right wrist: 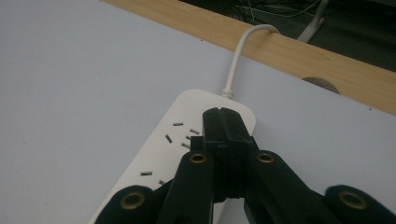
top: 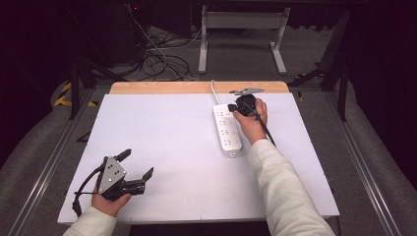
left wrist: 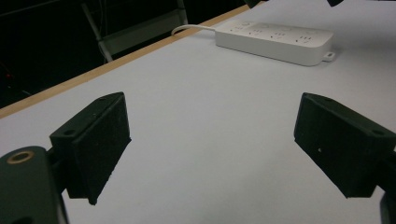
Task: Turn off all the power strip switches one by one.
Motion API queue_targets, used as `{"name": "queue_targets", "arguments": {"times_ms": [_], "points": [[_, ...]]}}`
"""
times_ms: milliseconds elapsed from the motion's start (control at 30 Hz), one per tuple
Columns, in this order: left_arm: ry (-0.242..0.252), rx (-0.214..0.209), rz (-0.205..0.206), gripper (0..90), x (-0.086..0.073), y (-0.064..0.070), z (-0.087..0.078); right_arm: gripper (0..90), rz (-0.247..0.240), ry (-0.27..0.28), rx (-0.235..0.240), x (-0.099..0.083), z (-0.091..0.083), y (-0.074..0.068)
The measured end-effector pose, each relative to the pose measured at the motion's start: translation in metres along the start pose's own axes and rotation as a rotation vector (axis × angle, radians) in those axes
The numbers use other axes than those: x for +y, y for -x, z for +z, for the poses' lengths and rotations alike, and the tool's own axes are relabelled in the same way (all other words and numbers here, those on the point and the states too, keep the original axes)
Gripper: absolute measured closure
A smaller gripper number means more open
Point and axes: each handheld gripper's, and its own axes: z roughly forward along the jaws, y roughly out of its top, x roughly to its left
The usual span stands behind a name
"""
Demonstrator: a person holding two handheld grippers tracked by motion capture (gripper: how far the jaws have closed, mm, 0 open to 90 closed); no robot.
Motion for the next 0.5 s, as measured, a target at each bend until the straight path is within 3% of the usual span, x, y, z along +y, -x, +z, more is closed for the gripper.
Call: {"name": "queue_targets", "arguments": {"times_ms": [200, 500], "points": [[0.001, -0.001, 0.001, 11.3, 0.0, -0.001, 0.0, 90.0, 0.003, -0.029, -0.003, -0.008, 0.016, -0.001], [0.0, -0.005, -0.003, 11.3, 0.0, -0.001, 0.0, 90.0, 0.021, -0.021, -0.015, -0.012, 0.024, 0.003]]}}
